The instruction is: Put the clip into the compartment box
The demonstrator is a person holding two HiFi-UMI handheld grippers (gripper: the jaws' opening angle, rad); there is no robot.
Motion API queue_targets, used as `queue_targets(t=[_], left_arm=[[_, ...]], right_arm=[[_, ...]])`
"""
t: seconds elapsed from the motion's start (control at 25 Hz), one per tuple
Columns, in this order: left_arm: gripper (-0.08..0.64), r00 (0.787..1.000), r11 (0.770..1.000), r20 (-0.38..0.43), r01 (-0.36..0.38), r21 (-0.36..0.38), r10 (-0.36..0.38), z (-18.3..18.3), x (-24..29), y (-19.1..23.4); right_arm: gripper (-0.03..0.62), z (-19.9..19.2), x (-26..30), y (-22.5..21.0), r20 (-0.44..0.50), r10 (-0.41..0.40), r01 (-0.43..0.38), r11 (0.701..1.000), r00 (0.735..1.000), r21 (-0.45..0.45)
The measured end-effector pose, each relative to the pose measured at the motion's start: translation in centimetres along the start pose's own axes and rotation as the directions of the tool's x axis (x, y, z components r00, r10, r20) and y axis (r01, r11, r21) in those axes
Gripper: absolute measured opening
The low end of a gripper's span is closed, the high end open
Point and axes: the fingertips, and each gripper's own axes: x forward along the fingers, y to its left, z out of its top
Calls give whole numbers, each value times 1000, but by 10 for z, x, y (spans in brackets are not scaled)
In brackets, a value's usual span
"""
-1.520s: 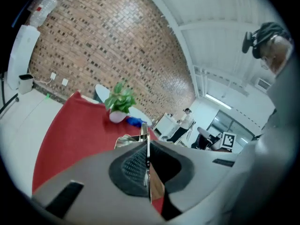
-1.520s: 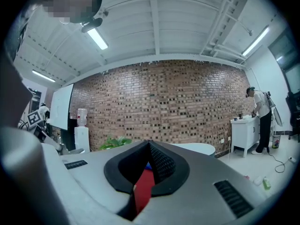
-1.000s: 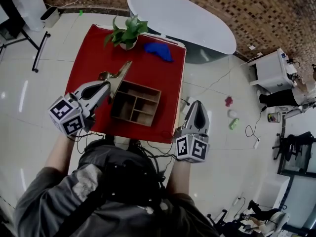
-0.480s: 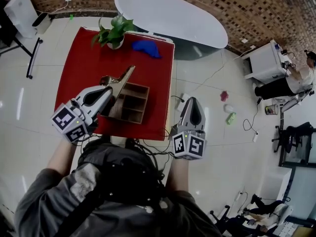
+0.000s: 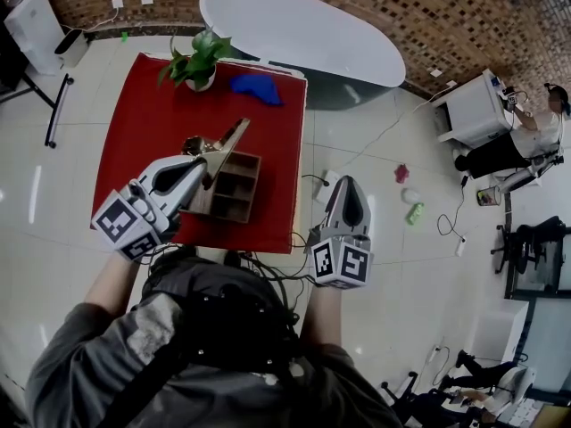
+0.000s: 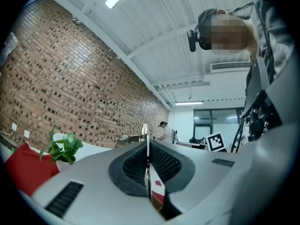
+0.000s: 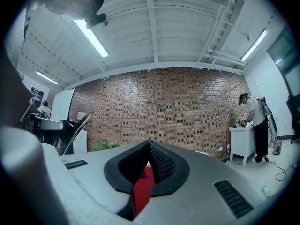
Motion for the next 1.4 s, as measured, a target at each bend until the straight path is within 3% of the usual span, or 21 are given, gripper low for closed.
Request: queue_targets(t=[0.2,0.44,0.84,1.12,1.4], left_arm=[[20,998,997,26,61,37,-62,-9,8,-8],[21,997,996,-6,82,26,-82,-60,32,-6],[21,986,991,-147,88,101,-73,-134,52,7],[29,978,992,-206,48,120,-22,-160,49,10],[55,954,987,-297,82,139,-37,-179,40,-1]], right_arm=[[11,-2,-4,-2,-11,-5,5,1000,1000,-7],[11,-12,-13,-24,-32,-25,24,999,999,-21],[11,-38,-6,-39,-70,-19,18,1000,997,-18],[11,-44,-1,-30,-77,23,-24,1000,997,-8],[11,-45,-5,-18,-71,38,-38,999,997,5]])
